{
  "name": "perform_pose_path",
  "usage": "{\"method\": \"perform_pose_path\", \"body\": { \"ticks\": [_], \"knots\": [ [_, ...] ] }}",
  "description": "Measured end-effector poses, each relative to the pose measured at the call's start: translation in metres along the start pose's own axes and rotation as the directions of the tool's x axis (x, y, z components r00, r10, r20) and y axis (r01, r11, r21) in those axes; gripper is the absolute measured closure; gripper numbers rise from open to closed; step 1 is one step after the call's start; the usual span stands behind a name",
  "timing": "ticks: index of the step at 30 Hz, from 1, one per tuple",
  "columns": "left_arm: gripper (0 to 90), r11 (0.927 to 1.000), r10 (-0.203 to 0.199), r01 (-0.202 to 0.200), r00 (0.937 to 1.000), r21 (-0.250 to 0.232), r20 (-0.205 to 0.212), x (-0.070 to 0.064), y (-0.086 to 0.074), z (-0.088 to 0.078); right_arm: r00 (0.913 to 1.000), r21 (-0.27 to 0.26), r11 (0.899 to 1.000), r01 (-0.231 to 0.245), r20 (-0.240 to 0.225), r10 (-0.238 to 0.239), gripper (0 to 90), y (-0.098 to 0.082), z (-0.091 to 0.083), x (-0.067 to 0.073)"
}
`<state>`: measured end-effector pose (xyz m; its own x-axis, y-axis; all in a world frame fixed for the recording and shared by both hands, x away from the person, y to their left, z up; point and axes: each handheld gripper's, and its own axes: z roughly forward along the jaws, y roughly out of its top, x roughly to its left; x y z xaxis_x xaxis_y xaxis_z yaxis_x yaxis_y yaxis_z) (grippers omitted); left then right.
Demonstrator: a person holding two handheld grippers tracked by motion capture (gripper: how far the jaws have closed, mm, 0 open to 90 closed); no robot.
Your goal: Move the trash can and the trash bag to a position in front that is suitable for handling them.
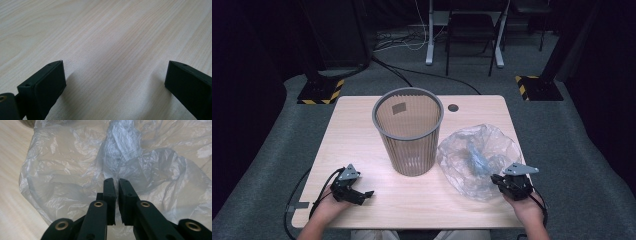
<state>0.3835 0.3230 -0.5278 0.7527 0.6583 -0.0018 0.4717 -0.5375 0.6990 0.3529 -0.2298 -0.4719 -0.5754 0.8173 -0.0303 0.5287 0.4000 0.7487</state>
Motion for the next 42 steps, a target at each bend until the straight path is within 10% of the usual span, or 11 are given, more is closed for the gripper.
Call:
{"method": "perform_pose_path", "body": {
  "ticks": [11, 20, 42],
  "knots": [
    [5.3, 0.9999, 0.016, -0.016, 0.9998, 0.004, 0.012, 0.000, 0.007, 0.004, 0.9999, 0.005, 1.000, -0.006, -0.014, 0.006, 84.1, -0.021, -0.023, 0.010],
    [32.7, 0.9975, -0.070, 0.069, 0.9955, 0.017, 0.063, 0.004, 0.012, -0.004, 0.9997, -0.061, 0.998, -0.023, -0.008, 0.022, 70.0, -0.022, -0.035, 0.011],
    [29.7, 0.9872, -0.075, 0.092, 0.9888, -0.130, 0.129, -0.010, 0.065, -0.045, 0.9992, -0.148, 0.988, 0.039, 0.014, -0.037, 45.9, -0.019, -0.033, 0.018]
  ]
}}
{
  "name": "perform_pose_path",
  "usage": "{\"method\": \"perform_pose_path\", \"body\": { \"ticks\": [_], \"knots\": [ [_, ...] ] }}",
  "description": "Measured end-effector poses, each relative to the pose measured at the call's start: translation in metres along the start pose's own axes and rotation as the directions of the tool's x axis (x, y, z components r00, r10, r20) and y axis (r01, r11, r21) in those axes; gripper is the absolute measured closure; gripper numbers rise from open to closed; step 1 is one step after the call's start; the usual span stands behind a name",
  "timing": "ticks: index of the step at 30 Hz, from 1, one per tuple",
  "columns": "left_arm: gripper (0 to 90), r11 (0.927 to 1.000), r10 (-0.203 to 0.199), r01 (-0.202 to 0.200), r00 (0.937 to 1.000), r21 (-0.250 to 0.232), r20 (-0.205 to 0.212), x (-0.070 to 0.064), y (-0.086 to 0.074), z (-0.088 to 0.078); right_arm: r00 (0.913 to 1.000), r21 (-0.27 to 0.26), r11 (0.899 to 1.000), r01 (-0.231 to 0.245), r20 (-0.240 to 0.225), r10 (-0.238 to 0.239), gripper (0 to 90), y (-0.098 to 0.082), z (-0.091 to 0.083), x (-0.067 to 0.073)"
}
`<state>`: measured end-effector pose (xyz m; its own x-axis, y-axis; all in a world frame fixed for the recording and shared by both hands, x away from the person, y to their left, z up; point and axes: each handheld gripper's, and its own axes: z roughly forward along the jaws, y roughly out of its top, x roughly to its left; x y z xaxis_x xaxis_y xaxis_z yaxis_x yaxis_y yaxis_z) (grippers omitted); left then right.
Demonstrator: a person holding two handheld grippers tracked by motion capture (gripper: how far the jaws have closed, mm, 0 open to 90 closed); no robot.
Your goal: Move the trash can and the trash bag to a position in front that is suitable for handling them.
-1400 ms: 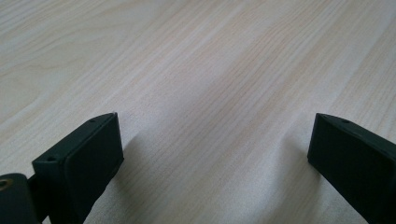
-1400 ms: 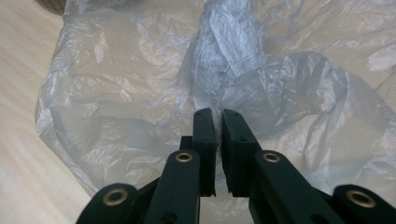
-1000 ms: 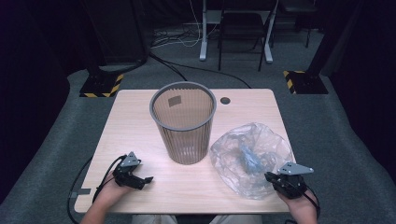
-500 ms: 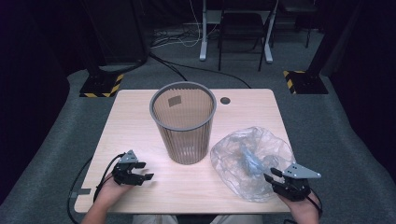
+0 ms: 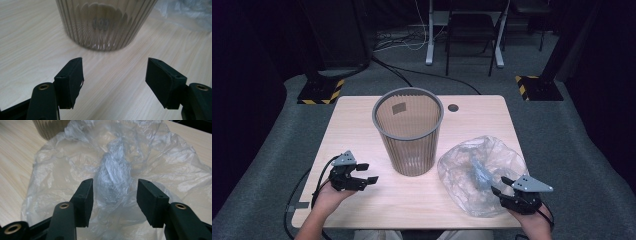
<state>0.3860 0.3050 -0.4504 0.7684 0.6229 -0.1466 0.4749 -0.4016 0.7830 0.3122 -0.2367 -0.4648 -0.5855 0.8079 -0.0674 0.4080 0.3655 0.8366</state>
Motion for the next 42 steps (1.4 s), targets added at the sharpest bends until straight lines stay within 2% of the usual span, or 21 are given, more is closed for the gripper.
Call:
{"method": "perform_pose_path", "body": {
  "ticks": [2, 5, 10, 12, 17, 20, 23, 27, 33, 36, 42],
  "knots": [
    [29.6, 0.9999, 0.014, -0.014, 0.9999, -0.005, 0.001, -0.002, 0.007, -0.003, 0.9998, 0.013, 1.000, -0.019, -0.012, 0.019, 44.1, -0.002, 0.004, -0.002],
    [29.5, 0.9993, 0.032, -0.032, 0.9995, -0.017, -0.001, -0.004, 0.017, -0.008, 0.9997, 0.018, 1.000, -0.024, -0.002, 0.024, 43.3, -0.003, 0.006, -0.003],
    [29.6, 0.9984, 0.028, -0.028, 0.9996, -0.049, -0.004, -0.005, 0.032, -0.020, 0.9995, 0.004, 0.999, -0.032, 0.002, 0.032, 42.8, -0.003, 0.004, -0.003],
    [29.6, 0.9975, 0.028, -0.028, 0.9996, -0.064, -0.007, -0.005, 0.038, -0.026, 0.9996, 0.001, 1.000, -0.028, 0.000, 0.028, 42.5, -0.002, 0.004, -0.002],
    [28.9, 0.9956, 0.054, -0.056, 0.9982, -0.075, -0.026, -0.008, 0.055, -0.040, 0.9999, 0.005, 1.000, -0.012, -0.005, 0.012, 42.6, 0.000, 0.003, 0.001],
    [28.5, 0.9944, 0.071, -0.074, 0.9968, -0.076, -0.038, -0.011, 0.064, -0.045, 1.0000, -0.006, 1.000, -0.003, 0.000, 0.003, 42.6, 0.002, 0.000, 0.003],
    [28.5, 0.9925, 0.079, -0.082, 0.9964, -0.091, -0.031, -0.013, 0.075, -0.051, 0.9999, -0.027, 1.000, -0.001, 0.011, 0.001, 42.6, 0.002, -0.002, 0.002],
    [27.8, 0.9905, 0.103, -0.107, 0.9937, -0.087, -0.045, -0.017, 0.087, -0.056, 0.9997, -0.057, 0.998, -0.017, 0.018, 0.018, 42.2, 0.002, -0.005, 0.000],
    [26.2, 0.9877, 0.089, -0.093, 0.9952, -0.125, -0.039, -0.022, 0.109, -0.067, 0.9996, -0.042, 0.999, -0.024, 0.014, 0.024, 42.1, 0.000, -0.003, -0.002],
    [25.4, 0.9858, 0.099, -0.105, 0.9936, -0.131, -0.054, -0.024, 0.122, -0.071, 0.9996, -0.039, 0.999, -0.026, 0.012, 0.026, 42.1, -0.001, -0.001, -0.002],
    [24.9, 0.9843, 0.089, -0.099, 0.9929, -0.146, -0.079, -0.021, 0.142, -0.070, 0.9997, -0.037, 0.999, -0.024, 0.006, 0.024, 42.3, -0.001, 0.000, -0.002]
  ]
}}
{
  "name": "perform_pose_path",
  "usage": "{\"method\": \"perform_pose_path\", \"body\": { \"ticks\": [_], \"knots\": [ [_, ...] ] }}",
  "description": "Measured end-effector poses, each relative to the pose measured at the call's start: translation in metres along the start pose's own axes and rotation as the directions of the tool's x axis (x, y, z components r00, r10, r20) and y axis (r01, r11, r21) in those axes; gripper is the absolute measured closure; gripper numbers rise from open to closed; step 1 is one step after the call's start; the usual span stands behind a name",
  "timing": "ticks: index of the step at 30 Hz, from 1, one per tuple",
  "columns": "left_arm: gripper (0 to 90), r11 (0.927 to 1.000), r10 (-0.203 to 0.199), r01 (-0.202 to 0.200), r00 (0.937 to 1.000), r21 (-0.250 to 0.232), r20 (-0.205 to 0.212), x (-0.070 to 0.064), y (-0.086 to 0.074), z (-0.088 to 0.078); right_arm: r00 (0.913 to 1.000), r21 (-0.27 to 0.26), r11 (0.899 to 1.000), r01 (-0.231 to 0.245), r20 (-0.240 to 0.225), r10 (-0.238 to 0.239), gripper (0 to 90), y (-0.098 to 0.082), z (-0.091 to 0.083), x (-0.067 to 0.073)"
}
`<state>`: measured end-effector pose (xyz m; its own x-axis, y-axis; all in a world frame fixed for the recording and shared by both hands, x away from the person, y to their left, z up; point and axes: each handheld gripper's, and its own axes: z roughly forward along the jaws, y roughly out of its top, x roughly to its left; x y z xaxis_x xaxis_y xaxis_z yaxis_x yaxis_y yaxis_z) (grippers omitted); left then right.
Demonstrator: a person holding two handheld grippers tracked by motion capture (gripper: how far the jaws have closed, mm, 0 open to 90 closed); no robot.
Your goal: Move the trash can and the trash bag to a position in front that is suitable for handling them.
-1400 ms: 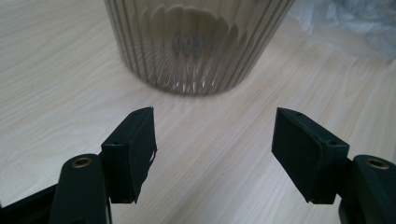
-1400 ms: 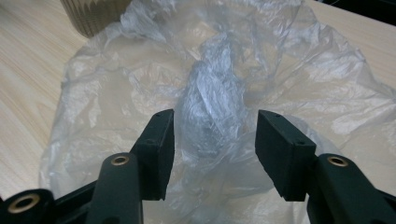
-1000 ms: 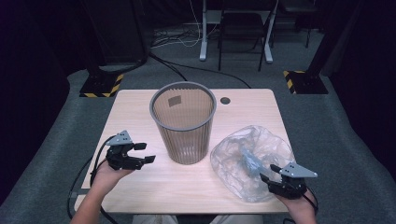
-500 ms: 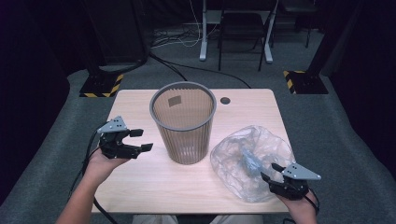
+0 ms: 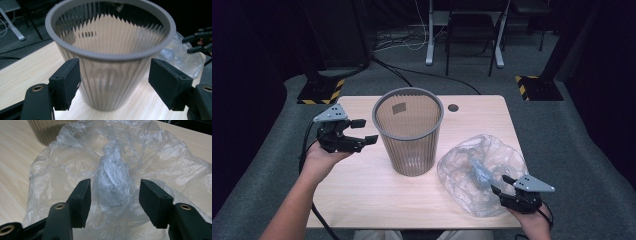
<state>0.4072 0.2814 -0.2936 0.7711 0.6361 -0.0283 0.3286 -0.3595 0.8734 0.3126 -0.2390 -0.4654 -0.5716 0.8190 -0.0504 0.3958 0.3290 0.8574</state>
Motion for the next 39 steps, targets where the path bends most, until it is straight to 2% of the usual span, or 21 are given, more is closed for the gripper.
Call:
{"method": "perform_pose_path", "body": {
  "ticks": [5, 7, 11, 15, 21, 25, 27, 29, 34, 39],
  "knots": [
    [24.6, 0.9981, -0.042, 0.040, 0.9984, -0.047, -0.037, 0.007, 0.006, 0.014, 1.0000, 0.004, 1.000, -0.001, -0.004, 0.001, 42.4, -0.001, 0.001, -0.001],
    [24.7, 0.9978, -0.050, 0.047, 0.9961, -0.046, -0.072, 0.011, 0.007, 0.022, 1.0000, 0.004, 1.000, 0.000, -0.004, 0.000, 42.5, -0.001, 0.001, -0.001],
    [25.6, 0.9960, -0.078, 0.072, 0.9905, -0.052, -0.114, 0.019, 0.005, 0.034, 1.0000, 0.003, 1.000, 0.001, -0.005, -0.001, 42.5, -0.001, 0.001, -0.002],
    [25.4, 0.9918, -0.109, 0.103, 0.9902, -0.075, -0.087, 0.025, 0.002, 0.043, 0.9999, 0.003, 1.000, 0.006, -0.009, -0.006, 42.6, -0.001, 0.002, -0.003],
    [24.2, 0.9876, -0.144, 0.137, 0.9850, -0.076, -0.095, 0.029, 0.002, 0.052, 0.9999, 0.005, 1.000, 0.005, -0.012, -0.005, 42.7, -0.002, 0.002, -0.003],
    [24.0, 0.9885, -0.141, 0.134, 0.9840, -0.070, -0.109, 0.029, 0.001, 0.058, 0.9999, 0.002, 1.000, 0.006, -0.013, -0.006, 42.7, -0.001, 0.002, -0.003],
    [23.1, 0.9878, -0.148, 0.142, 0.9843, -0.065, -0.097, 0.030, 0.001, 0.062, 0.9999, 0.001, 1.000, 0.007, -0.014, -0.007, 42.7, -0.001, 0.002, -0.003],
    [23.0, 0.9887, -0.142, 0.136, 0.9842, -0.063, -0.105, 0.029, 0.002, 0.063, 0.9999, 0.002, 1.000, 0.005, -0.015, -0.005, 42.7, -0.001, 0.002, -0.003],
    [26.2, 0.9905, -0.129, 0.123, 0.9858, -0.061, -0.107, 0.028, 0.001, 0.057, 0.9998, 0.003, 1.000, 0.008, -0.018, -0.007, 42.7, -0.002, 0.003, -0.003],
    [26.7, 0.9938, -0.108, 0.105, 0.9886, -0.038, -0.104, 0.026, 0.001, 0.052, 0.9998, 0.002, 1.000, 0.003, -0.020, -0.003, 42.7, -0.002, 0.003, -0.004]
  ]
}}
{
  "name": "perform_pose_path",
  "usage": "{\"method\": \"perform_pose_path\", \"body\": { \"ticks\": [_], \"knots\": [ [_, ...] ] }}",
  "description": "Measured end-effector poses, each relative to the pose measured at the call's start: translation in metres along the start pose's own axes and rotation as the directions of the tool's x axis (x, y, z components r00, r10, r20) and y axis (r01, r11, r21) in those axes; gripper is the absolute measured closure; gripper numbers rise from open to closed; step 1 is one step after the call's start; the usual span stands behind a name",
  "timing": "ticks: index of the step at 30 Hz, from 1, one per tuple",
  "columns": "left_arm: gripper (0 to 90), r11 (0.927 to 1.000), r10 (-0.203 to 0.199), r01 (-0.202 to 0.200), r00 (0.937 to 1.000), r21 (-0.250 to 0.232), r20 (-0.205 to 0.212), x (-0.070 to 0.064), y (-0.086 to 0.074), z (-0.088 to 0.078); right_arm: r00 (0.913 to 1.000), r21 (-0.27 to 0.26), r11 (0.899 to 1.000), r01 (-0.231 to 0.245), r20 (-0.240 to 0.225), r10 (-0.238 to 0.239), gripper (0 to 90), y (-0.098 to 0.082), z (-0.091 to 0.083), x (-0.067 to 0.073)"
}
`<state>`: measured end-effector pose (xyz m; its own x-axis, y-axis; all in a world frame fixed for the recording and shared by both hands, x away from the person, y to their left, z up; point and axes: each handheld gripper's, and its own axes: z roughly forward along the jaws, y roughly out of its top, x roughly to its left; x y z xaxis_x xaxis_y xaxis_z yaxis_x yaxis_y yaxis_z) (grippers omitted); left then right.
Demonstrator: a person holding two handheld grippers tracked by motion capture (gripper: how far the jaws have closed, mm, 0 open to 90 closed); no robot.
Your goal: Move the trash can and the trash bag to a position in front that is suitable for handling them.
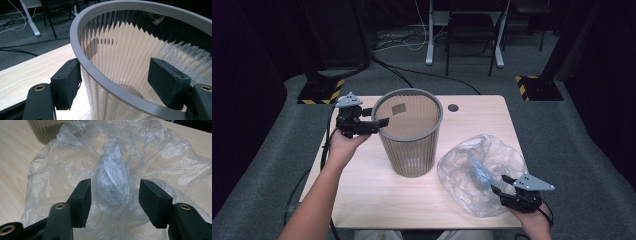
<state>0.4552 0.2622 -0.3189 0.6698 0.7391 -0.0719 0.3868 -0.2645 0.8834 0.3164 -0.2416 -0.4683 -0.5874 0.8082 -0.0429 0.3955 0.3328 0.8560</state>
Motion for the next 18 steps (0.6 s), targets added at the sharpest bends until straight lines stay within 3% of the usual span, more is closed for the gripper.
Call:
{"method": "perform_pose_path", "body": {
  "ticks": [18],
  "knots": [
    [27.1, 0.9995, 0.030, -0.030, 0.9979, 0.003, 0.058, -0.018, -0.014, -0.023, 1.0000, 0.010, 1.000, 0.002, -0.007, -0.002, 42.3, 0.001, 0.003, 0.002]
  ]
}}
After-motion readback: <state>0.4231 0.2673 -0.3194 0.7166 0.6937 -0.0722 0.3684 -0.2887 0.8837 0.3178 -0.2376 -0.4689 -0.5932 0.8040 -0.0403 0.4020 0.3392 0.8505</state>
